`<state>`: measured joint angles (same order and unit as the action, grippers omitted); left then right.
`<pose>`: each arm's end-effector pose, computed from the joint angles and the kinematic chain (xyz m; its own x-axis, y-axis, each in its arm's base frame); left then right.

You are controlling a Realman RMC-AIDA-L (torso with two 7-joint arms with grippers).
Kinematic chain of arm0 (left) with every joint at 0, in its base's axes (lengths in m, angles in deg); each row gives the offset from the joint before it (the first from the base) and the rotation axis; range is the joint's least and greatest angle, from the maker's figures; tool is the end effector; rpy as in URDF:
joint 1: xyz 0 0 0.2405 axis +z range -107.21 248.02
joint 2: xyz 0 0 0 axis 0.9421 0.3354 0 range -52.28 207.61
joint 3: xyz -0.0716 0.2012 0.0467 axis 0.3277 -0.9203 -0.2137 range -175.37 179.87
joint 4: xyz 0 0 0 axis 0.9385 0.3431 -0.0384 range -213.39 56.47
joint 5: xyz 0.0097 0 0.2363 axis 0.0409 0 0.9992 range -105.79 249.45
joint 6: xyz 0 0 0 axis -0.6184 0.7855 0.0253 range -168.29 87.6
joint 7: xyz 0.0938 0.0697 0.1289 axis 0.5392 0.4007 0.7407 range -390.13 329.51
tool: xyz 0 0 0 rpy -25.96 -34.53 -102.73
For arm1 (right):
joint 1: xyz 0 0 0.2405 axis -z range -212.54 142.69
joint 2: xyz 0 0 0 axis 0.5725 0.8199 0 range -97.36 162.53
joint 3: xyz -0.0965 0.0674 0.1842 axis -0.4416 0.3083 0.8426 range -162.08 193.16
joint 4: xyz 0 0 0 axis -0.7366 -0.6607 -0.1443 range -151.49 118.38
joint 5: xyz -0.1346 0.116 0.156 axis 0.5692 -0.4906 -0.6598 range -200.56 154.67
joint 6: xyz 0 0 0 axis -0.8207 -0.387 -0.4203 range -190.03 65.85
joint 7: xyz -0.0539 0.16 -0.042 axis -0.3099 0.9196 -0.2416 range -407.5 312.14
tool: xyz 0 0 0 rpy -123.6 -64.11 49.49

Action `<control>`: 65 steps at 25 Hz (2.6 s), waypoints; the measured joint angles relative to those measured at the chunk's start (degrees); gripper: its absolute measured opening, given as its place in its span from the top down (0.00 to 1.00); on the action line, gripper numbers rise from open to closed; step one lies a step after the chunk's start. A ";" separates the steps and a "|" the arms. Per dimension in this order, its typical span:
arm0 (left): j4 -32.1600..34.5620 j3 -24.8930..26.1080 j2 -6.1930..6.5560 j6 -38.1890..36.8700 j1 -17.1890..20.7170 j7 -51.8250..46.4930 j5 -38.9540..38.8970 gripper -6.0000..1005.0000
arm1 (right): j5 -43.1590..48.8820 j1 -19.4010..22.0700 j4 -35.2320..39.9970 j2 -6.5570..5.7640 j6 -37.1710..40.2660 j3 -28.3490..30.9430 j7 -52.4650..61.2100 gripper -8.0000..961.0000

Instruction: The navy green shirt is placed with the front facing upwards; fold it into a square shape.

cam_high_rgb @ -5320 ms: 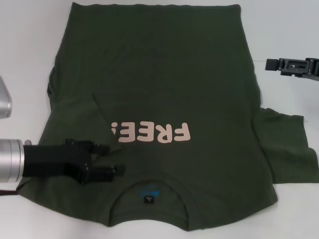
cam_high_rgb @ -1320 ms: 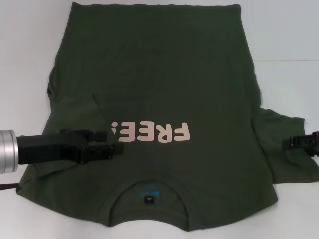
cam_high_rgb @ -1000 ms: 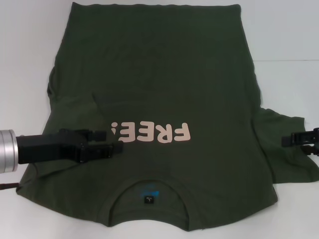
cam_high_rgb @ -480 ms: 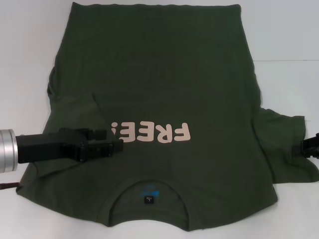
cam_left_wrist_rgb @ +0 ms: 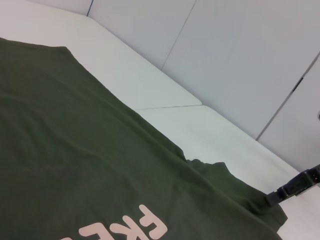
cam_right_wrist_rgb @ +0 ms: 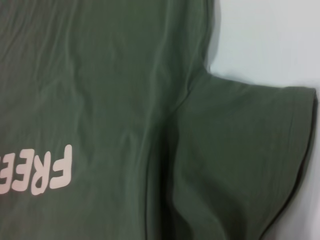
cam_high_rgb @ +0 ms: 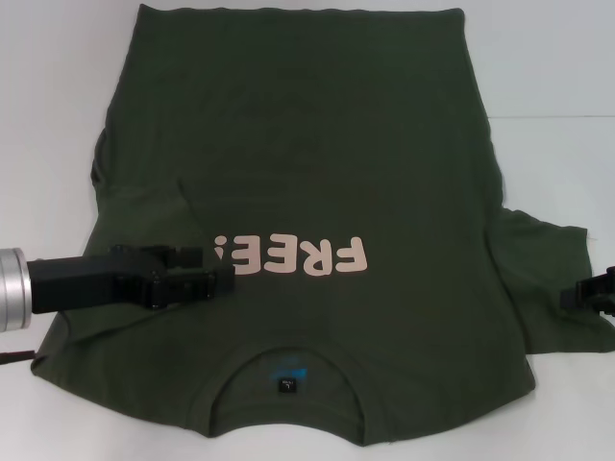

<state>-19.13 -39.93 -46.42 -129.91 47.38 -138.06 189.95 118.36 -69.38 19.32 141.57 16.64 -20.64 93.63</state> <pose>-0.2347 0.3420 0.0250 0.6344 0.5946 0.4940 0.7216 -0.6846 -0.1027 0.3306 0.3675 0.0518 0.0920 -0.9380 -0.3341 -0.9835 -0.0333 -0.1776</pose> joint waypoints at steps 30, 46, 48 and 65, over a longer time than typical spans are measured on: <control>0.14 6.51 0.15 0.02 0.01 -3.04 -4.18 0.27 | -0.33 0.76 7.08 -1.25 -1.93 6.39 -0.95 0.97; 0.08 11.40 0.24 -0.46 0.44 -5.98 -8.28 0.27 | -2.42 -4.66 5.03 -1.65 -1.14 5.68 3.45 0.97; 0.06 11.54 0.24 -0.35 0.44 -5.99 -8.44 0.27 | -2.69 -6.17 3.33 -1.24 1.05 5.02 3.15 0.97; -1.55 16.67 0.25 0.22 0.38 -6.07 -11.47 0.27 | -4.43 -14.28 -0.56 4.23 -4.99 -5.27 3.18 0.96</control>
<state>-20.69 -23.26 -46.17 -129.69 47.76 -144.13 178.48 113.93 -83.66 18.76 145.80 11.65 -25.92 96.81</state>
